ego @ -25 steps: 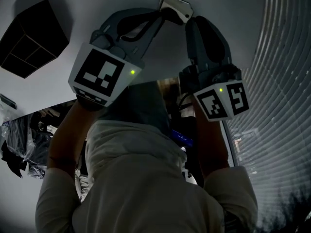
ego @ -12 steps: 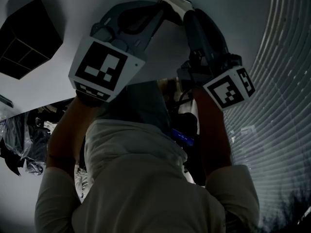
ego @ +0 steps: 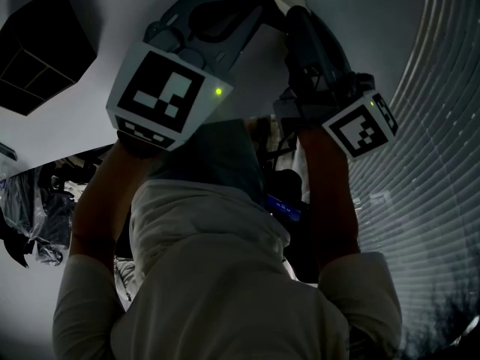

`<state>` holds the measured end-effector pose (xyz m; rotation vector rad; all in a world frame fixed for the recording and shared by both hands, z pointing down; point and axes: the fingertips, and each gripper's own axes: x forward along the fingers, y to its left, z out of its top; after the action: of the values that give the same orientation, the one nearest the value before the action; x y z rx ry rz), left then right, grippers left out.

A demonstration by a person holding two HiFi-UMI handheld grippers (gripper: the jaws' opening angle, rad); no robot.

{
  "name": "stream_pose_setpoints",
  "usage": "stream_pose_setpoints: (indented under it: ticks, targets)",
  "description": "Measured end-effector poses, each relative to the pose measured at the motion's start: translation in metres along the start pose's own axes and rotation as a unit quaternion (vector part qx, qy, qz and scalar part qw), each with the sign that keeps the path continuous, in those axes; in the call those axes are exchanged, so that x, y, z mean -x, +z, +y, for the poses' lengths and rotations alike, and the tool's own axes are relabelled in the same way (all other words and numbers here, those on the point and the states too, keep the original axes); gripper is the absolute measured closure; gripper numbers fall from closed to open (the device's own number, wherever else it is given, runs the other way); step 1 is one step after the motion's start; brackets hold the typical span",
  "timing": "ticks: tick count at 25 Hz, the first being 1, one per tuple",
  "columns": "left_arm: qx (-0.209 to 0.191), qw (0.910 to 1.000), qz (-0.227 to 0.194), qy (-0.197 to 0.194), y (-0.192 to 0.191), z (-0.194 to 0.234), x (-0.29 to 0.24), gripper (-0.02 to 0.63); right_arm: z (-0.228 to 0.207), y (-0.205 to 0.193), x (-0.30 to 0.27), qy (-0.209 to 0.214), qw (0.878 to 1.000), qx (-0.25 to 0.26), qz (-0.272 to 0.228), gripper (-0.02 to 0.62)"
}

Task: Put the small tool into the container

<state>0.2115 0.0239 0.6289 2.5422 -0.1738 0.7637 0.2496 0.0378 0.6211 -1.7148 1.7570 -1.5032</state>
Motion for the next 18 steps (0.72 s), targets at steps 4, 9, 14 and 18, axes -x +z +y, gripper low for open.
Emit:
stream_pose_setpoints:
  ticks: [4,9,14,18]
  targets:
    - [0.016,0.9998,-0.005,0.008,-0.006,0.005,0.005,0.603,0.004,-0.002,-0.002,0.02,1.0,-0.024,-0.005,0.577]
    - [0.028,0.9995,-0.006,0.01,-0.006,0.004,0.009,0.603,0.013,0.007,0.004,0.029,0.999,-0.009,-0.008,0.589]
    - [0.02,0.9997,-0.01,0.011,-0.003,-0.002,0.018,0.603,0.023,0.01,0.009,0.029,0.999,0.01,-0.014,0.589]
    - [0.011,0.9998,-0.015,0.006,0.006,-0.013,0.029,0.603,0.037,0.017,0.017,0.033,0.999,0.02,-0.022,0.589]
